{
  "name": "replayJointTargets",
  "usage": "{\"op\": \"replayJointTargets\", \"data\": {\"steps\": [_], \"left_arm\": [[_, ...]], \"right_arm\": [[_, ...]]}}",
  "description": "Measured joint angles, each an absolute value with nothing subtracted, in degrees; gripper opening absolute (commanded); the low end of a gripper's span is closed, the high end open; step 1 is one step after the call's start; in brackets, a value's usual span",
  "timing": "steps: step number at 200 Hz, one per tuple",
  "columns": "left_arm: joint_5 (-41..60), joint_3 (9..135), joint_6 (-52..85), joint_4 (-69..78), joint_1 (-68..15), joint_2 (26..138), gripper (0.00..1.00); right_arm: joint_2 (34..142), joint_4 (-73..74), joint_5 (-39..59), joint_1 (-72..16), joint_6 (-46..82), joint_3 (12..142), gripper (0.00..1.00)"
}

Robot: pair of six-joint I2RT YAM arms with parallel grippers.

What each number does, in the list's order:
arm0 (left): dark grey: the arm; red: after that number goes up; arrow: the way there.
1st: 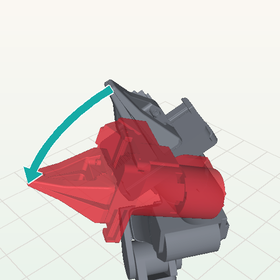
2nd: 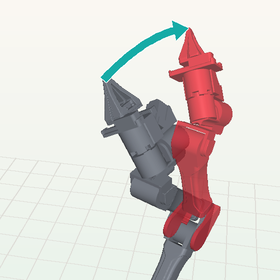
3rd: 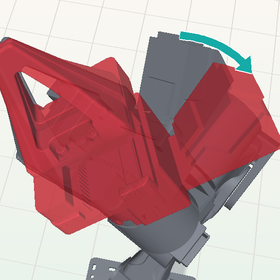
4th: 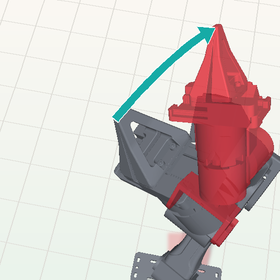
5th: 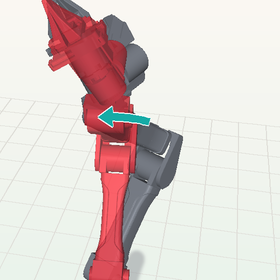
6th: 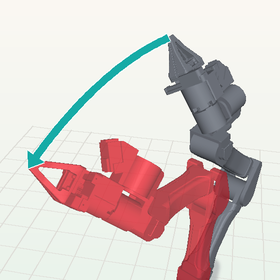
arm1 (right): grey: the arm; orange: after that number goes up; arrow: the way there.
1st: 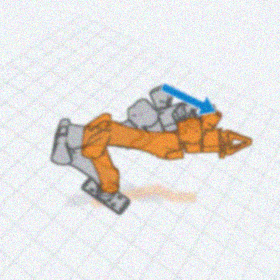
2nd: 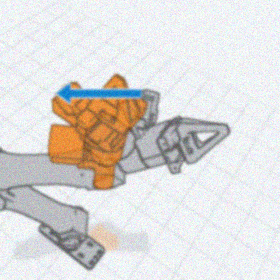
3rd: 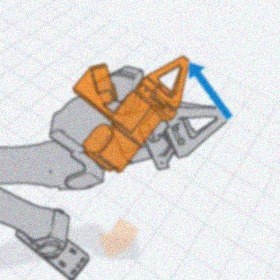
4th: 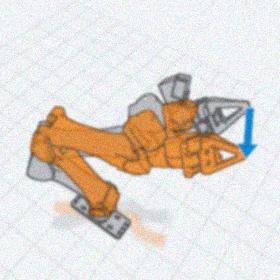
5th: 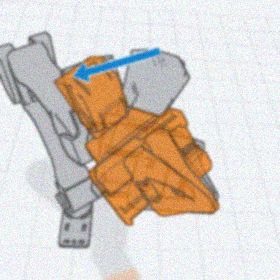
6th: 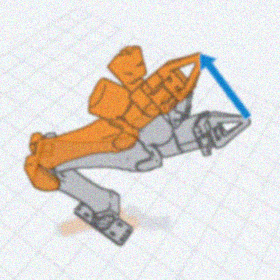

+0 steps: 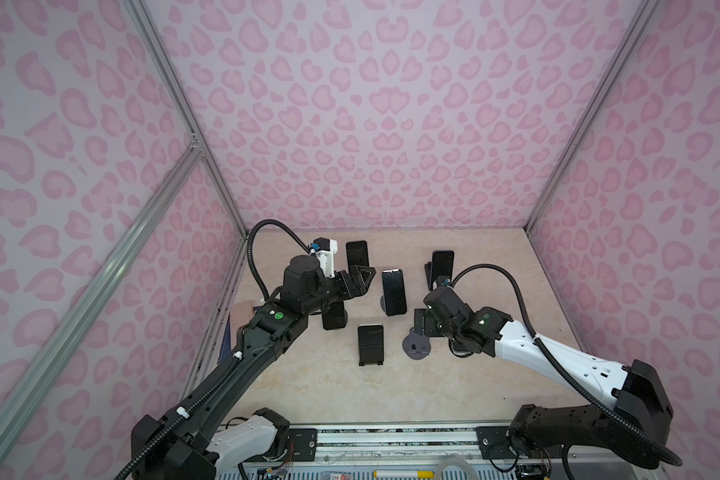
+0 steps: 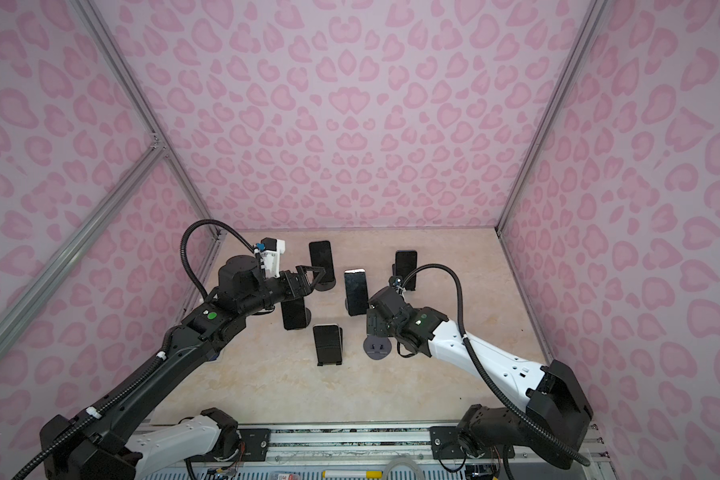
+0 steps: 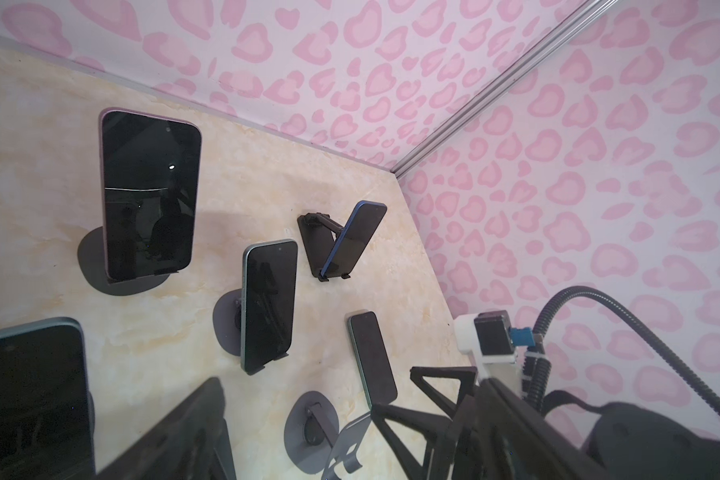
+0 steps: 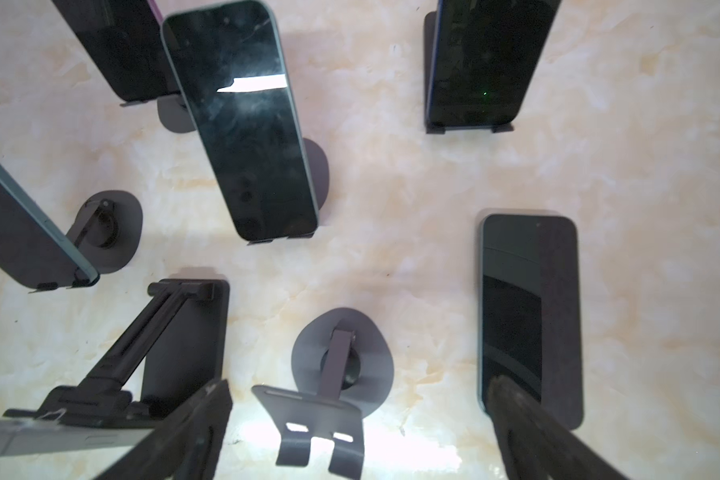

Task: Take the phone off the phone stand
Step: 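Move the right gripper to the empty round stand and grasp it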

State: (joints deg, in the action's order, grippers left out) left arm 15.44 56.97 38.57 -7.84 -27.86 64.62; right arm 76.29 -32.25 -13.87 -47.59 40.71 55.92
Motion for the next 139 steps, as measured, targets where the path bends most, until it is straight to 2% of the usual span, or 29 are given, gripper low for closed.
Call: {"op": "replayJointTargets", "data": {"steps": [24, 62, 139], "left_arm": [[15.5, 57.0, 39.0, -7.9, -27.7, 64.7, 0.97], [15.7, 57.0, 39.0, -7.9, -27.7, 64.7, 0.97], [16.7, 57.0, 39.4, -7.9, -27.7, 65.1, 0.97]], "right_arm": [[78.9, -32.0, -15.5, -51.1, 43.8, 56.2, 0.99], [81.3, -31.4, -18.6, -54.0, 47.6, 55.4, 0.92], [87.1, -30.5, -21.5, -54.7, 49.3, 55.3, 0.85]]}}
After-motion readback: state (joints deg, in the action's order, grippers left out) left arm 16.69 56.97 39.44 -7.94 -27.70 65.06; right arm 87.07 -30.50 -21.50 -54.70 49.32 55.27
